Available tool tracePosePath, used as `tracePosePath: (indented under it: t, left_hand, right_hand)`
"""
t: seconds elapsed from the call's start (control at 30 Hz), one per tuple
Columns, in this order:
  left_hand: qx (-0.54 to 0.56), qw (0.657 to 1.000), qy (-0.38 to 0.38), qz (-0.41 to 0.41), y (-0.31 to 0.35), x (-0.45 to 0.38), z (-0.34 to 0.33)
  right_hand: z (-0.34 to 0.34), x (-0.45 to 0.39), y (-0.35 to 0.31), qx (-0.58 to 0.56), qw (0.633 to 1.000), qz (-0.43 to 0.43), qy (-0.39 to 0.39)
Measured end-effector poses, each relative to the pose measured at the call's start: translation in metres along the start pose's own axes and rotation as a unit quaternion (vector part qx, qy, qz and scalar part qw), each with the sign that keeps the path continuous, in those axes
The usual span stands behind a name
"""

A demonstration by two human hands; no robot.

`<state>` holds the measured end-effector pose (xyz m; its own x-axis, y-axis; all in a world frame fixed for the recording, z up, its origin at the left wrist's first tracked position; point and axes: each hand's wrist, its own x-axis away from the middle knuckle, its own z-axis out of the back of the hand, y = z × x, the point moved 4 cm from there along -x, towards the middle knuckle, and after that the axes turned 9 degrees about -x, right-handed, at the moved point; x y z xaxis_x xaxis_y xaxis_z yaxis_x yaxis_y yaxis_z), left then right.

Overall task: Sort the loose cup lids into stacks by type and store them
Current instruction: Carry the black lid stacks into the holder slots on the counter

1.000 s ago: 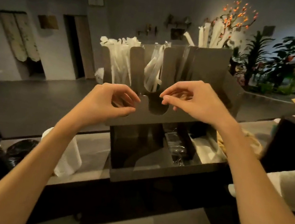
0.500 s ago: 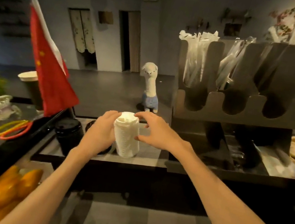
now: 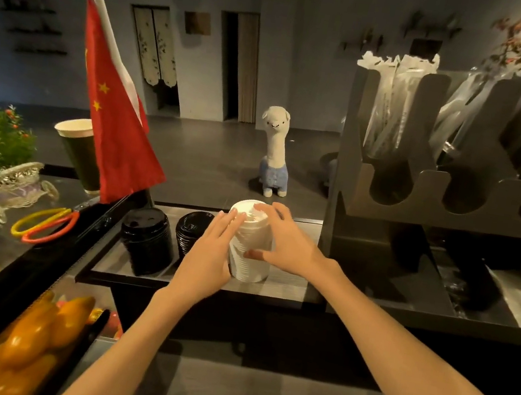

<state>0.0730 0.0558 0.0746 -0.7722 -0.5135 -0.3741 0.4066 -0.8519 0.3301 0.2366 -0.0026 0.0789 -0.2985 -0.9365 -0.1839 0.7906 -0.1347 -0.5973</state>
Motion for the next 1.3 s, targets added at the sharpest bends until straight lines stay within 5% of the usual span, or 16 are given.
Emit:
tracePosePath:
  t: [0.2, 0.4, 0.47, 0.57, 0.67, 0.83, 1.0, 1.13, 1.3]
  left_hand:
    - [0.138, 0.975, 0.116, 0.13, -0.005, 0.006, 0.011]
    - [0.257, 0.921, 0.091, 0.277, -0.018, 0.025, -0.01]
    - [0.315, 0.891, 0.102, 0.309, -0.02, 0.032, -0.013]
    - [0.46, 0.827, 0.087, 0.312, -0.014, 0.033, -0.007]
    - [0.594, 0.747, 0.038, 0.296, -0.002, 0.029, 0.004]
    - [0.573, 0.765, 0.05, 0.291, 0.019, 0.022, 0.015]
    - [0.546, 0.792, 0.098, 0.254, 0.036, 0.022, 0.024]
    - [0.556, 0.782, 0.142, 0.243, 0.045, 0.033, 0.025]
    - [0.575, 0.781, 0.098, 0.224, 0.054, 0.028, 0.033]
  right_hand:
    - [-0.002, -0.024, -0.004, -0.117, 0.992, -0.042, 0.016]
    - [0.007, -0.011, 0.006, -0.211, 0.971, -0.051, 0.099]
    - [0.016, 0.008, 0.004, -0.332, 0.933, -0.057, 0.126]
    - [0.018, 0.044, -0.008, -0.506, 0.859, -0.039, 0.065]
    - [0.013, 0.071, -0.02, -0.559, 0.829, -0.022, 0.012]
    - [0.015, 0.09, -0.029, -0.448, 0.89, 0.003, 0.08]
    - [0.017, 0.1, -0.033, -0.465, 0.879, 0.039, 0.098]
    - [0.022, 0.106, -0.037, -0.452, 0.886, 0.038, 0.091]
    - [0.049, 0.12, -0.046, -0.403, 0.912, 0.051, 0.062]
